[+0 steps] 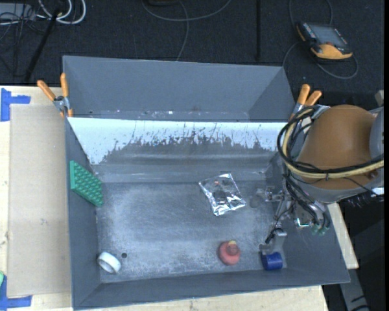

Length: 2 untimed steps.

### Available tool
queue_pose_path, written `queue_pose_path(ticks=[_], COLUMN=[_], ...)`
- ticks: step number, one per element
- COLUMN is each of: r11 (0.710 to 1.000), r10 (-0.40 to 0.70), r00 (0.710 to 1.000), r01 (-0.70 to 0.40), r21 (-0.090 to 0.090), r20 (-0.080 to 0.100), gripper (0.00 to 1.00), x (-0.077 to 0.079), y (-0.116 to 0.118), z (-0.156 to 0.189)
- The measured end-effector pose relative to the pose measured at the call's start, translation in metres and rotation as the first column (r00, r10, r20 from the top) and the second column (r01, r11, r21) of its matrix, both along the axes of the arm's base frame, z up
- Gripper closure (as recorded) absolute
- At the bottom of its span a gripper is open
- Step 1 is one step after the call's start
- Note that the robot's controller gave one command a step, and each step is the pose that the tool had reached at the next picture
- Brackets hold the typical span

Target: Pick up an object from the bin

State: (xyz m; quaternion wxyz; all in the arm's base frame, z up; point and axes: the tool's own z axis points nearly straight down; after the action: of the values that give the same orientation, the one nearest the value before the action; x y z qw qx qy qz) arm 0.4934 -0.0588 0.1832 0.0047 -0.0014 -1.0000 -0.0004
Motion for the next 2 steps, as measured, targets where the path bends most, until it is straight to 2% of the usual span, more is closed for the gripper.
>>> queue_pose_path(ticks=[1,2], r11=[0.960,0.956], r10=[0.281,0.294], r00=[0.959,0.956], r01=[-0.281,-0.294], r21=[-0.004,-0.001], r20=[0.024,0.012], gripper=[0.00,0.00], x=[-0.014,-0.018], y=[0.036,0.037], z=[-0.113,-0.082])
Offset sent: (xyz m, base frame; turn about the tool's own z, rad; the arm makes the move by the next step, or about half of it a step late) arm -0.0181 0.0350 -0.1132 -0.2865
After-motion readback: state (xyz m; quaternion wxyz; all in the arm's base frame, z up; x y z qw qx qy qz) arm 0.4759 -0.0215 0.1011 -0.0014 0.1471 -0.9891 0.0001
